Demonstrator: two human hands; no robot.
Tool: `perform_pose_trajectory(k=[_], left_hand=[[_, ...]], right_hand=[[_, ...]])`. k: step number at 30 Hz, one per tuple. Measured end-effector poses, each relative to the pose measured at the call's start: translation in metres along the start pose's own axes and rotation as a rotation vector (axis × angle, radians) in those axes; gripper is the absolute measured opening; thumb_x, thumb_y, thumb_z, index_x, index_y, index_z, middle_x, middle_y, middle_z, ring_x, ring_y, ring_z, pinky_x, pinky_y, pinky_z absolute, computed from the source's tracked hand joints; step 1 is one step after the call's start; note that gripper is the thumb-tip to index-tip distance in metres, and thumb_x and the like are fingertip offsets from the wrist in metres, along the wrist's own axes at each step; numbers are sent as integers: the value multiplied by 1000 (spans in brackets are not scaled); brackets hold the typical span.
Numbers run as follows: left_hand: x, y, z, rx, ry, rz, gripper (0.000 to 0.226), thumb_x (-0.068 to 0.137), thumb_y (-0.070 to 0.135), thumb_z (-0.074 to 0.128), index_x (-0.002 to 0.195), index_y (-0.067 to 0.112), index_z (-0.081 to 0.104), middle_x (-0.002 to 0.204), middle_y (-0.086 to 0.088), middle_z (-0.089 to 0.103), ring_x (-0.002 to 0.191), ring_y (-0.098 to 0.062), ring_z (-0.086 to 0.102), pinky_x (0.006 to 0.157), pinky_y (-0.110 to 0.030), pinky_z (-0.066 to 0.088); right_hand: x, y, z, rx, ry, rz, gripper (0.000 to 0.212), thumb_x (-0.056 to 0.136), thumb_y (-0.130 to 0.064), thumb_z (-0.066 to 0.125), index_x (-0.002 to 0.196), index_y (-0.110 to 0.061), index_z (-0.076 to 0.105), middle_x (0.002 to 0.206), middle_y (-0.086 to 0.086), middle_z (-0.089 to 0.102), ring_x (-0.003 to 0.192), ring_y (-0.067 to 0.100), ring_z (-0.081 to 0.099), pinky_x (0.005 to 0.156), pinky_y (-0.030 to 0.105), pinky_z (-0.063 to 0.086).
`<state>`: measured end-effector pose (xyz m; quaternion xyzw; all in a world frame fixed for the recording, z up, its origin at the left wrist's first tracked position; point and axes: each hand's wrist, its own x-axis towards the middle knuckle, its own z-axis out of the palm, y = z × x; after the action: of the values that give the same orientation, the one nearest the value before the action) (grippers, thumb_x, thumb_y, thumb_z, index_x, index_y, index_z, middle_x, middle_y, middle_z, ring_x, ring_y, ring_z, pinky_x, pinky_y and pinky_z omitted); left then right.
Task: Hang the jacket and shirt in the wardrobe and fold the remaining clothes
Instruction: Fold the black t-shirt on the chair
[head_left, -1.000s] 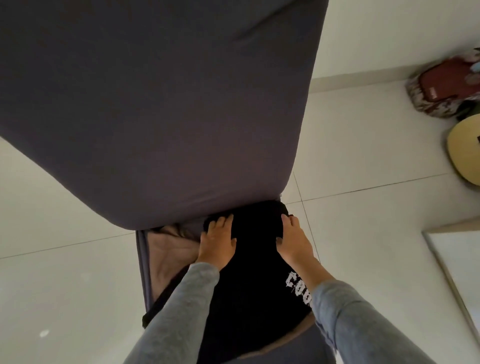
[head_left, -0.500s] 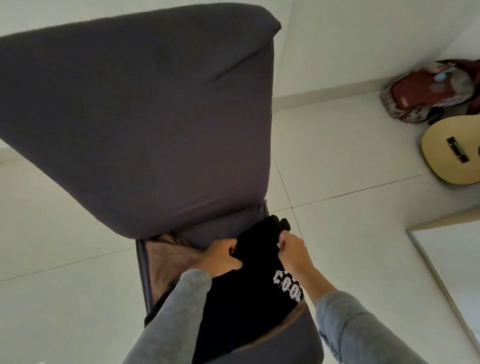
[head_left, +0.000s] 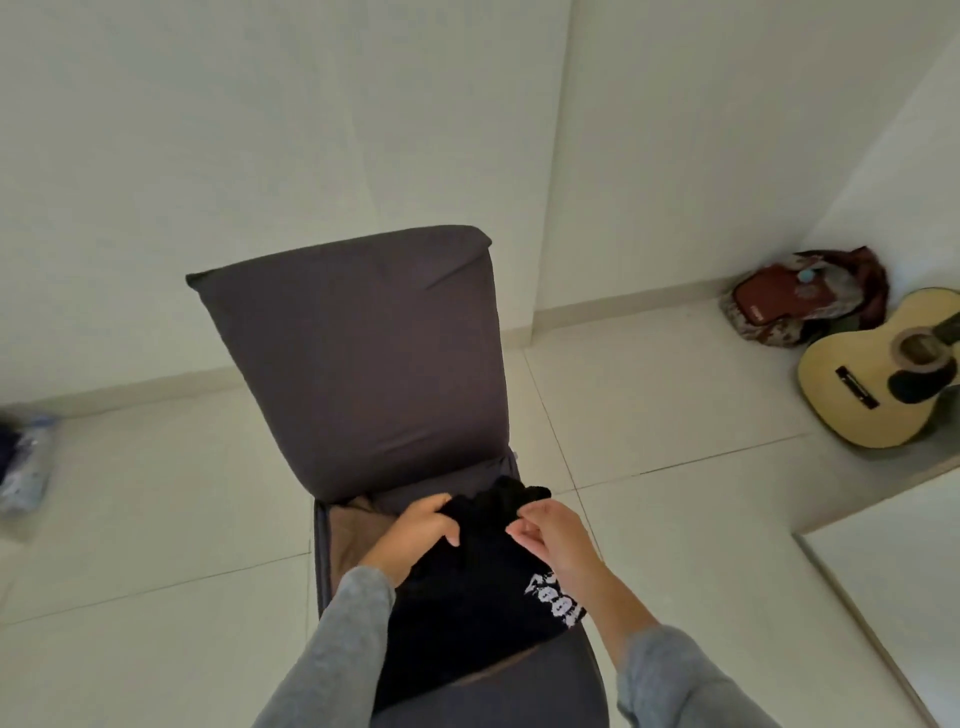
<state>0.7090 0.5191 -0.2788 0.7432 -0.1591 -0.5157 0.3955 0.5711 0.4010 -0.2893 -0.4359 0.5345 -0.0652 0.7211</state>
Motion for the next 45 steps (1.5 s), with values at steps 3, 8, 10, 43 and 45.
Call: perform_pose_trajectory(k=[3, 8, 10, 43, 45], left_hand=[[-47, 10, 13, -108, -33, 30, 28, 54, -3, 55, 81, 5, 58, 80, -14, 59, 79, -25, 58, 73, -32, 44], [-110, 24, 24, -52, -61, 158, 31, 69, -14, 56, 62, 15, 60, 71, -8, 62, 75, -24, 60, 72, -31, 46], [-139, 35, 23, -11, -99, 216, 29, 71, -12, 60, 66, 16, 65, 73, -8, 66, 74, -23, 63, 71, -31, 49], [-238, 179, 45, 262, 345, 732, 9, 75, 5, 73, 76, 11, 66, 76, 0, 67, 74, -10, 64, 76, -27, 53], [-240, 185, 35, 324, 421, 742, 11, 75, 7, 75, 72, 10, 65, 70, -1, 63, 67, -9, 59, 66, -21, 50]], right_hand=[[-44, -4, 2, 59, -54, 66, 25, 97, -13, 47, 115, 3, 54, 91, 10, 60, 76, 19, 62, 56, 21, 52], [-94, -10, -8, 162, -150, 157, 35, 87, -31, 65, 89, 3, 57, 77, 12, 57, 69, 22, 57, 64, 27, 48], [-111, -18, -3, 70, -196, 98, 19, 88, -14, 63, 76, 0, 60, 68, 9, 54, 61, 18, 51, 60, 26, 43], [-370, -224, -49, 244, -416, -741, 21, 86, -13, 45, 68, -10, 54, 65, 5, 53, 59, 19, 50, 60, 28, 43], [-362, -228, -68, 83, -232, -802, 21, 85, -19, 55, 65, -14, 52, 63, 2, 53, 59, 18, 51, 58, 28, 42]])
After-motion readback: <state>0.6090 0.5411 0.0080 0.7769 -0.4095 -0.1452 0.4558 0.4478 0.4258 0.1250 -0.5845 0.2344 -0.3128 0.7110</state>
